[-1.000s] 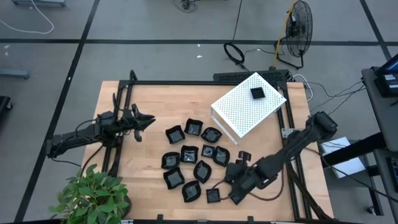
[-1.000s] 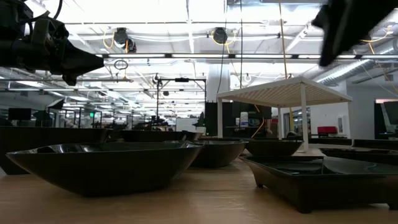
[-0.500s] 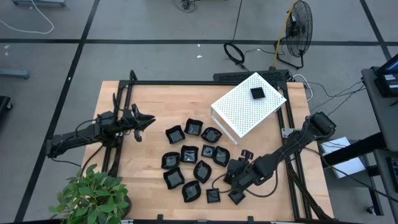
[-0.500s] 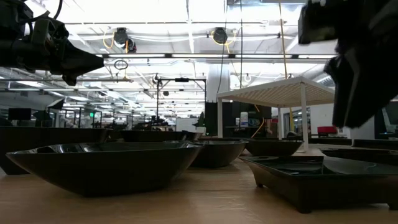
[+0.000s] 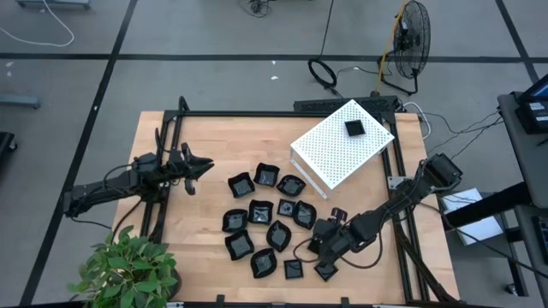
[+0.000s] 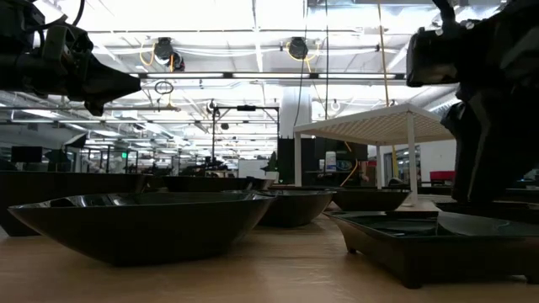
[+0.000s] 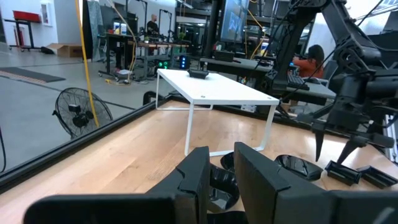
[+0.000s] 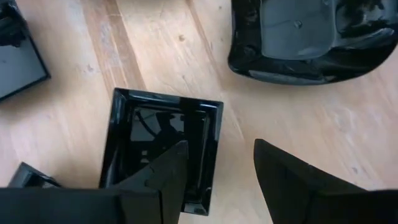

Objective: Pick & Place Mini shaped plates
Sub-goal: Stack the black square plate on top of the black square plate on the shelf

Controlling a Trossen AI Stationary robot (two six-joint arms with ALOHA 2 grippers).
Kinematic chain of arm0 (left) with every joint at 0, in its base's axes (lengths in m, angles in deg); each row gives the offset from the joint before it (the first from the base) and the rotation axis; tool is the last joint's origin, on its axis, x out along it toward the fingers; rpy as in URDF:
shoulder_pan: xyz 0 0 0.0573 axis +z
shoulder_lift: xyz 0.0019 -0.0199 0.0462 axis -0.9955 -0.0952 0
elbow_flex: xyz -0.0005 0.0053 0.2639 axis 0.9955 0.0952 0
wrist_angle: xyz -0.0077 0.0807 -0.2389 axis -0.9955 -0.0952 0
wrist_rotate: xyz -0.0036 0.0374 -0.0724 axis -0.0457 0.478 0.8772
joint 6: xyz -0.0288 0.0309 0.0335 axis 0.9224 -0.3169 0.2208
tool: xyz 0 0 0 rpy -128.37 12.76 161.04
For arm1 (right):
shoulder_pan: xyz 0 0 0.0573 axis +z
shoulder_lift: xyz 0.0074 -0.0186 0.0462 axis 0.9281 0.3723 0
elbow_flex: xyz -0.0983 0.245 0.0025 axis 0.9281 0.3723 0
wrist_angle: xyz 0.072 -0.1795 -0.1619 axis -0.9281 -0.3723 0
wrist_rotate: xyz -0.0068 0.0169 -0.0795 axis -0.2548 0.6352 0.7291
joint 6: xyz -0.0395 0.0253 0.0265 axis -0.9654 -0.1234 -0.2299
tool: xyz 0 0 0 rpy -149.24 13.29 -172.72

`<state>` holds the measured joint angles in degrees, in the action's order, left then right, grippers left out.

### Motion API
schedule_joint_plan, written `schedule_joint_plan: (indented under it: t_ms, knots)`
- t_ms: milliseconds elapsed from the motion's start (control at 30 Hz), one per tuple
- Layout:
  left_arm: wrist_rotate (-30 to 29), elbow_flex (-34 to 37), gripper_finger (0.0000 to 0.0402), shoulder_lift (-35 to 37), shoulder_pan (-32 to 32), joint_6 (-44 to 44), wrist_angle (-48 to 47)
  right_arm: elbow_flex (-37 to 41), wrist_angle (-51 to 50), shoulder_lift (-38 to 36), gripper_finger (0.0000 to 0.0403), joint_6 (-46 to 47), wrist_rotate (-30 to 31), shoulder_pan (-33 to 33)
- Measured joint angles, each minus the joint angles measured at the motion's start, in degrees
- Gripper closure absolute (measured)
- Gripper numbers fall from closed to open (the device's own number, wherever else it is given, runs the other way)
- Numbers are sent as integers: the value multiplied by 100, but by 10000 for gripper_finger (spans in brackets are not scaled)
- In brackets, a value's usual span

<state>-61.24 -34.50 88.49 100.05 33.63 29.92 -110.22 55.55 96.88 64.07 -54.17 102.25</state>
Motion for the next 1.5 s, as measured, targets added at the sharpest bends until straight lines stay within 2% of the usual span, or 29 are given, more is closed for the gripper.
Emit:
schedule_joint_plan:
  t_ms: [400, 867, 1500]
  knots:
    - [0, -2, 325, 0, -1, 0, 0, 195, 214, 0, 236, 153, -4, 0]
    - [0, -2, 325, -2, 1, 0, 0, 195, 209, 0, 319, 149, -11, 0]
    - [0, -1, 325, 0, -1, 0, 0, 195, 215, -8, 390, 105, -153, 0]
